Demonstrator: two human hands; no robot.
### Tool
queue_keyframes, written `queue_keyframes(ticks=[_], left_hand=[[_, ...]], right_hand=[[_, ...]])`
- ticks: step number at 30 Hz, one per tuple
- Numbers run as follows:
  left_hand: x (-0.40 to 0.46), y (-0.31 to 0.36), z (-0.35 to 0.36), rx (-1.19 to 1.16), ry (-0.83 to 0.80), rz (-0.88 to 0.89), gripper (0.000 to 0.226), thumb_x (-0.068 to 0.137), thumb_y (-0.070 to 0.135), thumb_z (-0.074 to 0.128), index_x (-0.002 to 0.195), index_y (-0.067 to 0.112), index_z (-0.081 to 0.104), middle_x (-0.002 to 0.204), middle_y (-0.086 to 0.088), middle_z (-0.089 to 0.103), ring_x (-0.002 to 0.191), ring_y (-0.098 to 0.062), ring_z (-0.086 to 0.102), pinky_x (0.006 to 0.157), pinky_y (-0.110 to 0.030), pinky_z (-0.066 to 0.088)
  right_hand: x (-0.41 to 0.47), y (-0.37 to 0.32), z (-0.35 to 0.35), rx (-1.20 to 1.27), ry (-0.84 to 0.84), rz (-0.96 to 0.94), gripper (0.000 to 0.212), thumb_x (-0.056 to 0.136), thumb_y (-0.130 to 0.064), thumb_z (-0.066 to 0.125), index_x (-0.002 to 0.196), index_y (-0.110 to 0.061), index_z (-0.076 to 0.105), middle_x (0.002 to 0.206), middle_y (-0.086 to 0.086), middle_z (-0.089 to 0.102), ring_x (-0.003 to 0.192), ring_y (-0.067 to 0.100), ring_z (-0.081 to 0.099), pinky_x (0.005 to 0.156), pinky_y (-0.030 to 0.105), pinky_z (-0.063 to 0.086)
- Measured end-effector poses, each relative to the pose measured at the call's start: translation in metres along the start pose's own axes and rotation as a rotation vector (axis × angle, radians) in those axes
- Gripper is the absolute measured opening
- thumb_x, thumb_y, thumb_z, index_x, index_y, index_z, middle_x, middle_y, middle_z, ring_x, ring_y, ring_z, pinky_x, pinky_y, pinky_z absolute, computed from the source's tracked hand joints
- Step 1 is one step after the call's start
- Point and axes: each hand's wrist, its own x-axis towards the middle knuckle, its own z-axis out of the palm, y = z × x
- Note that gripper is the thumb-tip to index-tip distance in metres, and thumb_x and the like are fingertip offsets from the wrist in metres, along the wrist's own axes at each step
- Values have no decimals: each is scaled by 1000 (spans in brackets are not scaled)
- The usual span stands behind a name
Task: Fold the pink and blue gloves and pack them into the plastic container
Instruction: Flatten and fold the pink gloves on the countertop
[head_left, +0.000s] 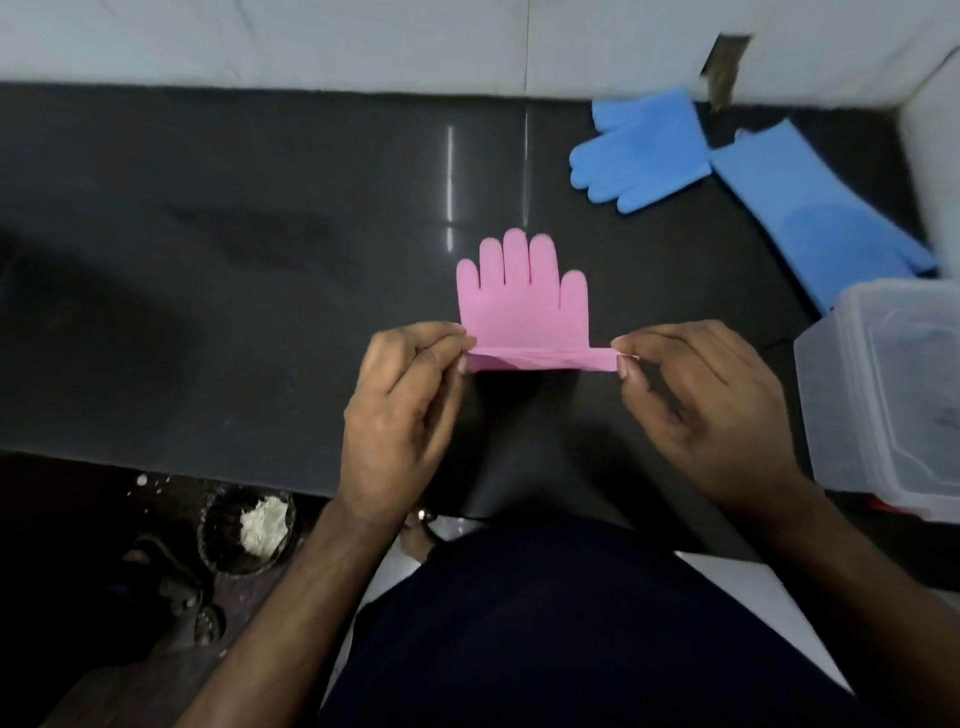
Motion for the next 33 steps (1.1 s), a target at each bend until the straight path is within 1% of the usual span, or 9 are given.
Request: queue_keyframes(ticks=[4, 7, 9, 12, 15, 19, 25, 30, 33], left_hand=[[45, 7, -7, 10, 137, 15, 17, 104, 4, 59, 114, 4, 73, 106, -2, 67, 99, -19, 64, 92, -25, 50], [82, 13, -17, -14, 189, 56, 20, 103, 0, 58, 115, 3, 73, 106, -4, 68, 99, -13, 66, 91, -18, 51], [108, 14, -25, 57, 181, 116, 21, 100, -3, 62, 116, 1, 74, 104, -7, 69, 96, -15, 67, 85, -21, 53], [150, 18, -39, 187, 140, 231, 25, 95, -1, 63, 118, -2, 73, 101, -13, 70, 89, -26, 68, 73, -37, 58], [188, 27, -51, 302, 59, 307, 29, 93, 7, 57, 117, 1, 70, 97, -12, 67, 86, -27, 66, 66, -32, 52], [237, 20, -51, 408, -44, 252, 31, 89, 2, 57, 118, 10, 65, 100, -4, 59, 89, -24, 58, 67, -29, 38], [301, -4, -39, 522, -14, 211, 31, 93, 2, 56, 122, 11, 66, 106, -7, 62, 98, -28, 60, 66, -35, 45], [308, -20, -33, 550, 93, 202, 24, 92, 1, 63, 109, 13, 75, 97, -4, 72, 95, -28, 63, 62, -32, 38], [268, -39, -22, 535, 72, 251, 25, 84, -4, 72, 102, 13, 78, 96, -4, 74, 97, -28, 63, 62, -35, 46]], right_hand=[[46, 3, -24, -33, 69, -52, 19, 99, -6, 66, 113, 4, 73, 104, 16, 75, 91, 29, 68, 84, 37, 54], [79, 8, -41, -110, 152, -92, 18, 97, -2, 69, 113, 3, 74, 103, 16, 76, 89, 30, 68, 83, 34, 51], [98, 12, -52, -157, 195, -100, 18, 95, 1, 69, 112, 2, 75, 103, 15, 76, 85, 34, 69, 80, 37, 52], [128, 20, -70, -212, 220, -147, 20, 93, 7, 68, 112, 4, 74, 102, 18, 75, 84, 38, 69, 78, 45, 54], [159, 28, -83, -237, 208, -146, 20, 92, 10, 64, 110, 5, 73, 98, 20, 74, 84, 40, 68, 75, 45, 54], [206, 41, -87, -195, 110, -49, 18, 101, -4, 58, 111, 1, 72, 91, 18, 69, 87, 41, 64, 74, 48, 54], [269, 70, -65, -173, 26, 76, 27, 108, -21, 46, 113, -13, 71, 100, 7, 71, 99, 30, 59, 82, 46, 50], [277, 73, -45, -222, 118, 68, 24, 106, -22, 49, 107, -21, 72, 89, -3, 69, 90, 24, 53, 65, 38, 46], [246, 75, -26, -216, 86, 12, 18, 99, -12, 58, 102, -19, 74, 85, 0, 70, 84, 27, 54, 64, 39, 45]])
